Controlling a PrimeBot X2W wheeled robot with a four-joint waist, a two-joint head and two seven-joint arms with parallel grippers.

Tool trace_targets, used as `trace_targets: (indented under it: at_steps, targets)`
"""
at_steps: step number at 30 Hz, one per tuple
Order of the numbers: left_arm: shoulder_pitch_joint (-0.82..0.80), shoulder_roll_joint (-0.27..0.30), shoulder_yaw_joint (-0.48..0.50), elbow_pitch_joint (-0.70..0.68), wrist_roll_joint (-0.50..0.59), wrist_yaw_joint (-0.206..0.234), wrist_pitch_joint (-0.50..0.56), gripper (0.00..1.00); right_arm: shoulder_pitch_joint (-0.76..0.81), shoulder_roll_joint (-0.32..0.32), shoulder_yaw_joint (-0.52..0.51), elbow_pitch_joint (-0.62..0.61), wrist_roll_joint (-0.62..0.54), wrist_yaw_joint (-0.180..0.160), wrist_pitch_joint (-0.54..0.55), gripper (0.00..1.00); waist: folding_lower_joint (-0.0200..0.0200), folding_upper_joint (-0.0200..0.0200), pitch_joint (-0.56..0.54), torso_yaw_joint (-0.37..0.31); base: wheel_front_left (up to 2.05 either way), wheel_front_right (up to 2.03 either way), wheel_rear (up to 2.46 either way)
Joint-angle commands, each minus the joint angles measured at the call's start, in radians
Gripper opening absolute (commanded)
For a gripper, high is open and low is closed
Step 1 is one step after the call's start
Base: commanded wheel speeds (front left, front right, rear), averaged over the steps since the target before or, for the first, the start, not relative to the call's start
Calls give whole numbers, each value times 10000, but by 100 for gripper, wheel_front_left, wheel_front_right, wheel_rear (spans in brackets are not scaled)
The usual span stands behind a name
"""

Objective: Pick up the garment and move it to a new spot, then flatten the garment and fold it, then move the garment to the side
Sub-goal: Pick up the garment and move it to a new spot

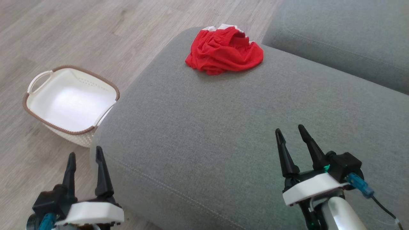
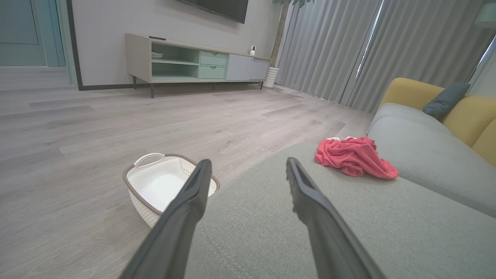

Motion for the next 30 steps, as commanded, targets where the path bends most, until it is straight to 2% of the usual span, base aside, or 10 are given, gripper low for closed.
trace_targets:
  at_steps: [1, 10, 14, 17, 24, 29, 30]
  targets:
    - [-256, -23, 384, -391, -68, 64, -122, 100, -473, -45, 233, -247, -93, 65, -4, 100, 0, 0, 47, 34, 0, 0, 0]
    - [-290, -33, 532, -204, -194, -59, -122, 100, -552, -45, -146, -23, -101, 65, -28, 100, 0, 0, 169, 104, 0, 0, 0]
    - [-993, 505, 401, 204, -43, -491, 61, 100, -483, -45, -687, -52, -247, 65, -41, 100, 0, 0, 369, 96, 0, 0, 0]
    - [-2163, 1079, 181, 322, 214, -901, 530, 100, -435, -45, -1184, -214, -453, 65, -6, 100, 0, 0, 622, 38, 0, 0, 0]
    - [-5646, 2333, 102, 1108, 429, -1761, 1745, 100, -985, -45, -1401, -1010, -990, 65, 390, 100, 0, 0, 1865, -1333, 0, 0, 0]
    - [-8085, 2768, -10, 2257, -227, -2385, 3420, 100, -1539, -45, -1153, -1610, -1326, 65, 714, 100, 0, 0, 2922, -2575, 0, 0, 0]
    - [-8085, 2768, -10, 2257, -227, -2385, 3420, 100, -1539, -45, -1153, -1610, -1326, 65, 714, 100, 0, 0, 2922, -2575, 0, 0, 0]
